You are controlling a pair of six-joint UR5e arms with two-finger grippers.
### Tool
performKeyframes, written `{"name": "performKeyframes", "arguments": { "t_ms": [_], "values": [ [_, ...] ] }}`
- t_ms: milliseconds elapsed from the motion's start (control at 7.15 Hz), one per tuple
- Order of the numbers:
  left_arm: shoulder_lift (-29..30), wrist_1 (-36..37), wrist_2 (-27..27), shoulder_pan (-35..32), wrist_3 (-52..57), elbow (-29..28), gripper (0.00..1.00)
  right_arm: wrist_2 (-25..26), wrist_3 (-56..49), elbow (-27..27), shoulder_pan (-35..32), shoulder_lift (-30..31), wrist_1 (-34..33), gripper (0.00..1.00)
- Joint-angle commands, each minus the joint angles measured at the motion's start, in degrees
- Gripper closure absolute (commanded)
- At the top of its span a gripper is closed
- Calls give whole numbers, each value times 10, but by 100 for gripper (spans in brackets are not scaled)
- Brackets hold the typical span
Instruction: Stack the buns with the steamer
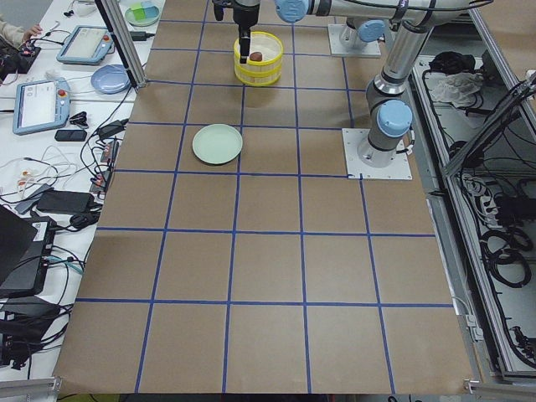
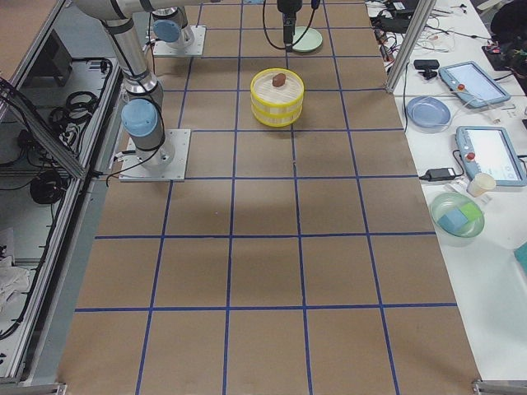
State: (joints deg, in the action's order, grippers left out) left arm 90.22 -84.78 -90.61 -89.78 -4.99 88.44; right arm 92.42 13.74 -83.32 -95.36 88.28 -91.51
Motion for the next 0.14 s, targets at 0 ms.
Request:
{"name": "performKeyframes", "arguments": {
  "t_ms": [0],
  "values": [
    [-13,-3,-3,0,0,25,0,2,-2,0,0,-1,-1,0]
  ]
}}
